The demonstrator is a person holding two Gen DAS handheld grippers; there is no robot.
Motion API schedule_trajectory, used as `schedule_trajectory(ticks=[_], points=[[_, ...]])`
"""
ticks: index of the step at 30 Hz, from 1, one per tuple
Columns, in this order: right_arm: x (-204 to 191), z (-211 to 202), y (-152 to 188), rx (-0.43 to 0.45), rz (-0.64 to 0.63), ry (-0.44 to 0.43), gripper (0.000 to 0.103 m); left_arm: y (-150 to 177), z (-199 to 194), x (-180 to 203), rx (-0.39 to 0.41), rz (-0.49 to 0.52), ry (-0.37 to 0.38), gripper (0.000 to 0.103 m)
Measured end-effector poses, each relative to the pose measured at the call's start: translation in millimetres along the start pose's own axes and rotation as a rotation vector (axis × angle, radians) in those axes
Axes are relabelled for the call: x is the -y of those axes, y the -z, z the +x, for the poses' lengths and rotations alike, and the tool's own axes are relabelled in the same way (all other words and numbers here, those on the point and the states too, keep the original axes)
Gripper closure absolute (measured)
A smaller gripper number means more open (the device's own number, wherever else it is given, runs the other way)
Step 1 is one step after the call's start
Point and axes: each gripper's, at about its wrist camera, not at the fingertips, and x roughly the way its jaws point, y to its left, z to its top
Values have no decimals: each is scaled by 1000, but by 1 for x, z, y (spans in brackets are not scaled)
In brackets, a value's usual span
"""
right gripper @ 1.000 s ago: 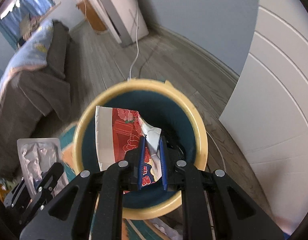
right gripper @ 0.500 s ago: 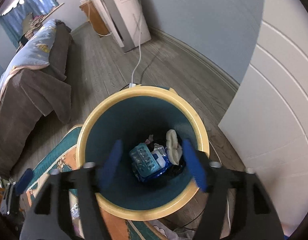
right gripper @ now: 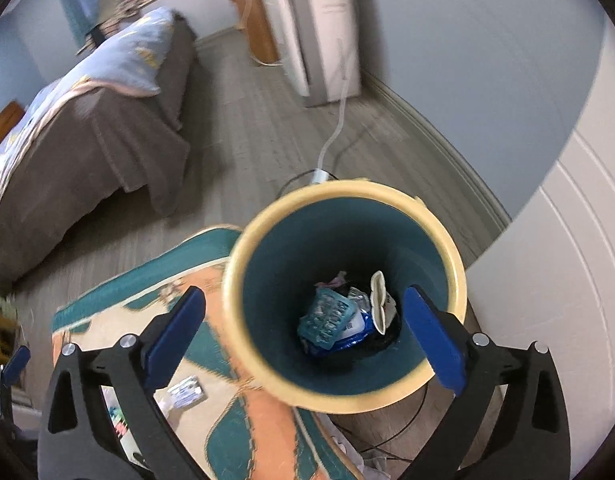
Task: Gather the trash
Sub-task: 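Move both open tools back over the trash on the cushion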
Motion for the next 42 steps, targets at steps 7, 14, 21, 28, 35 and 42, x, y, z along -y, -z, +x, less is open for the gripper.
schedule_trajectory(ticks=[7, 14, 21, 28, 35, 42], points=[[-64, -29, 21, 25, -199, 26, 6, 33, -32, -58, -44, -108, -96, 5], [-121, -55, 60, 13, -323, -18, 6, 67, -63, -93, -86, -228, -130, 5], [-132, -58, 89, -43, -285, -52, 6, 92, -80, -104, -98, -255, -184, 5], [-136, -48, 103, -91, -235, -20, 6, 114, -70, -111, -128, -293, -165, 5], [-157, -43, 118, -70, -378, -34, 6, 119, -56, -108, -139, -297, -102, 5], [-157, -19, 132, -170, -383, -20, 6, 127, -40, -111, -183, -261, -117, 5]])
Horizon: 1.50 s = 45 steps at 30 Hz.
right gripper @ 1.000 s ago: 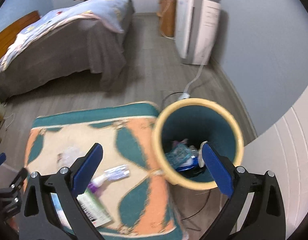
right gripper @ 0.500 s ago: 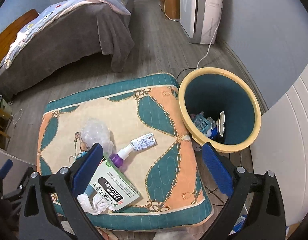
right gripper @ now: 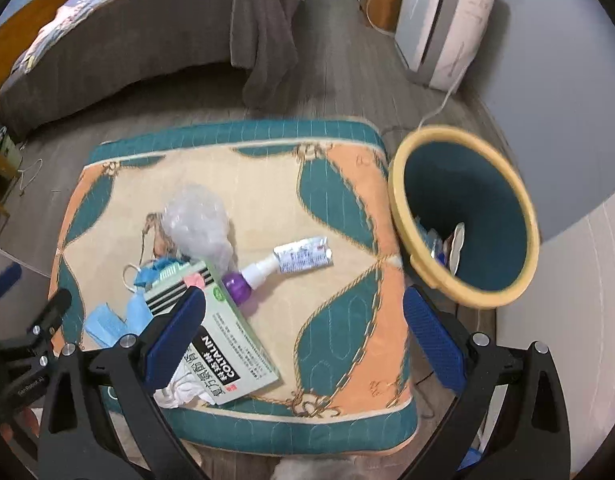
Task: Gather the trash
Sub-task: 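Move both open tools back over the trash on the cushion, then grasp the white-and-green COTALIN box with the right tool while the left tool grasps a blue face mask, then carry the COTALIN box and blue mask over the wastebasket with both tools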
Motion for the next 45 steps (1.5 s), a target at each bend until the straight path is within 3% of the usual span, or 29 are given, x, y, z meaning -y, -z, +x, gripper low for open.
schedule_trajectory(ticks=[4, 8, 10, 15, 17, 19, 23, 28, 30, 32, 33, 37, 45], points=[[-9, 14, 4, -36, 4, -102, 6, 11, 19, -9, -84, -8, -7, 5], [-33, 20, 10, -36, -104, -81, 8, 21, 28, -8, -100, 25, -6, 5], [-40, 28, 11, -64, -114, -85, 15, 26, 33, -10, -116, 29, 5, 7], [-55, 43, 13, -106, -162, -94, 16, 32, 45, -17, -168, 14, 31, 9], [-63, 49, 15, -130, -193, -104, 16, 35, 50, -17, -195, 14, 46, 15], [-71, 56, 19, -164, -227, -109, 16, 38, 57, -18, -225, 19, 70, 30], [-85, 68, 22, -194, -279, -96, 16, 44, 67, -17, -266, 27, 86, 37], [-93, 84, 22, -213, -305, -76, 16, 50, 79, -18, -300, 13, 113, 57], [-92, 91, 20, -225, -299, -70, 16, 51, 83, -18, -310, 14, 122, 61], [-91, 94, 18, -230, -297, -75, 18, 51, 85, -17, -307, 18, 131, 66], [-91, 95, 16, -232, -294, -87, 32, 50, 85, -17, -298, 20, 132, 69], [-85, 90, 10, -217, -277, -114, 31, 40, 75, -17, -216, 24, 136, 88], [-62, 51, -15, -96, -205, -121, 31, 2, 36, -18, -18, 14, 116, 90]])
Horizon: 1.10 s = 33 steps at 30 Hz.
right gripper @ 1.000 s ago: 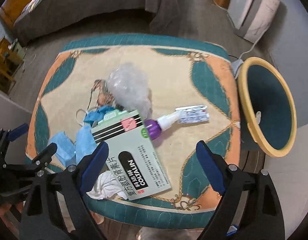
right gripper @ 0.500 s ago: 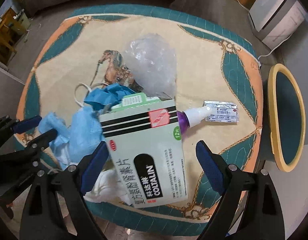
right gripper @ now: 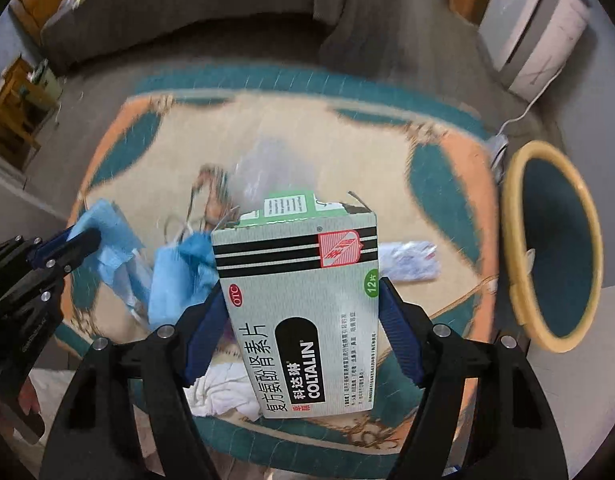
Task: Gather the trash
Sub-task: 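Carry the COTALIN box and blue mask over the wastebasket with both tools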
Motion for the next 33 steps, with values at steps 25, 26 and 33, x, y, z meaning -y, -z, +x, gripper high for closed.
schedule_trajectory(ticks=[25, 26, 33], points=[[122, -99, -27, 308, 265, -16, 31, -40, -64, 49, 219, 75, 43, 90], [125, -99, -27, 308, 265, -15, 31, -40, -63, 54, 217, 83, 48, 90], [154, -107, -17, 322, 273, 13, 31, -43, -63, 89, 236, 159, 50, 90]])
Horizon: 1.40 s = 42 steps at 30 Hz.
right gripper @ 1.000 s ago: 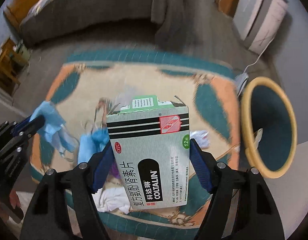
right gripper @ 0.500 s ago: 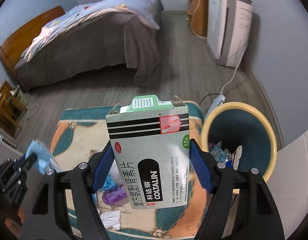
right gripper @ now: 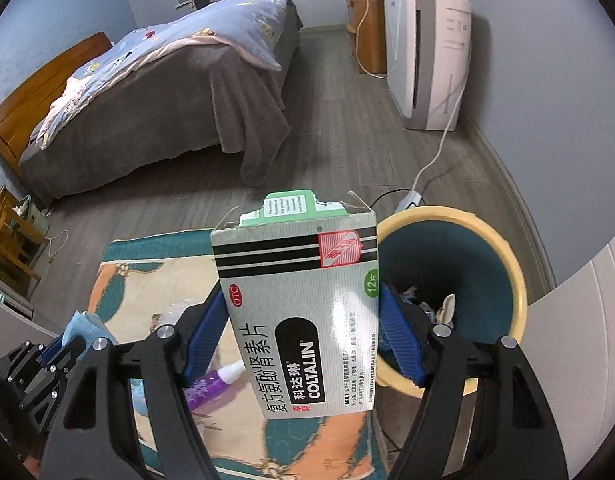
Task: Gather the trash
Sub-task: 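Carry the COTALIN box and blue mask over the wastebasket with both tools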
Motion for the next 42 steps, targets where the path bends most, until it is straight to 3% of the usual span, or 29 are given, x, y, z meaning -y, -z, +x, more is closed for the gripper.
schedule_trajectory(ticks=[6, 14, 21, 29, 42], points=[[22, -4, 0, 9, 31, 4, 31, -12, -2, 22, 11, 27, 33, 90], [41, 3, 0, -1, 69, -2, 31, -37, 4, 37, 23, -20, 93, 90], [75, 15, 0, -25, 134, 17, 31, -54, 28, 67, -29, -21, 187, 90], [126, 35, 11, -72, 252, 71, 31, -72, 57, 108, -60, 63, 232, 90], [149, 47, 15, -71, 319, 132, 31, -79, 113, 164, -149, 183, 283, 90]])
